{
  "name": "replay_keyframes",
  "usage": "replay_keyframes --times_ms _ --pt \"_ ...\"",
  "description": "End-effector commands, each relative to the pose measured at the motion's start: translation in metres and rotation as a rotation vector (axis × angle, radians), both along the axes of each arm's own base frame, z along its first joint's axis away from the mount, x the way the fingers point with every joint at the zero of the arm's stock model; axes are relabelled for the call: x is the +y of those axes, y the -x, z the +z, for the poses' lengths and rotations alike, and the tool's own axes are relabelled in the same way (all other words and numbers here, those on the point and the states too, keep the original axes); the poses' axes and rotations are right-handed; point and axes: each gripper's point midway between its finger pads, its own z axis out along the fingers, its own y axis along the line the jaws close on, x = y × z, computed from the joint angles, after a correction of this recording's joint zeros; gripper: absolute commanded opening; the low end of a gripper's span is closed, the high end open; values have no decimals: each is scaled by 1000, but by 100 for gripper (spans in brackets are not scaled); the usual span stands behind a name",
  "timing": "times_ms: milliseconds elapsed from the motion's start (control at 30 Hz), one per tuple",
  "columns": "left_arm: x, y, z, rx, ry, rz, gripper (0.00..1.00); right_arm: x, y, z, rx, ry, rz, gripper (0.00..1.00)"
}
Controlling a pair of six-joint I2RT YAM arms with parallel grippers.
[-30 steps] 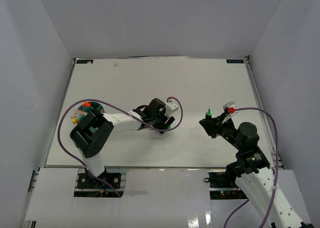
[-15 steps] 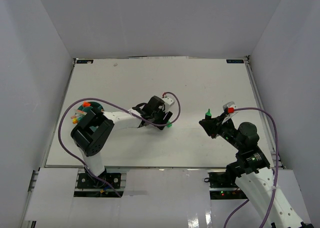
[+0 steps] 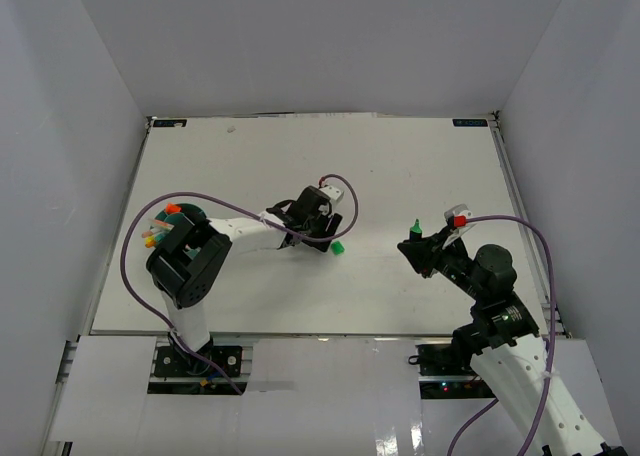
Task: Sort the stationery into containers
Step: Move the pen cap to the center of the board, then close the pen cap on the pen.
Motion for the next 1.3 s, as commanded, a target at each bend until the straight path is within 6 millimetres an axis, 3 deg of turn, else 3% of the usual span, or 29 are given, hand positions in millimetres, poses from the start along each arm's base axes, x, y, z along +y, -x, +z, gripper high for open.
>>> replay_keyframes --times_ms 0,100,167,233,367,567,767,867,900,933,967,1000,1033,1100,1267 --pt "27 -2 2 33 -48 169 76 2 -2 14 -55 -20 9 8" --pt "39 -2 20 58 -25 349 75 -2 -5 14 -56 -9 -18 8" --pt "36 6 37 95 47 407 97 -2 -4 14 -60 -5 -13 8" --pt "31 12 55 103 123 424 98 0 -3 12 -56 -4 -2 8" --pt "33 25 70 162 219 543 98 2 0 12 -57 -7 19 8" --pt "11 45 86 307 392 592 98 1 -1 12 -70 -3 12 8" --pt "16 42 83 348 418 782 98 0 0 13 -82 6 12 8" --pt "6 36 78 381 370 829 98 -1 0 12 -89 9 13 8" --pt "7 39 62 405 306 851 97 -1 0 12 -90 11 13 8" --pt "0 31 68 395 317 862 95 -1 0 13 -97 11 11 8" --pt "1 37 52 427 249 885 94 -1 0 12 -91 12 11 8" --pt "-3 35 60 429 260 888 93 -2 0 12 -96 13 10 8" --pt "-12 28 57 435 249 893 92 -2 1 13 -99 14 9 8" --pt "-9 31 41 453 169 925 90 -3 1 14 -105 15 7 8" --pt "-20 32 36 473 137 939 85 -4 3 15 -115 11 2 8"
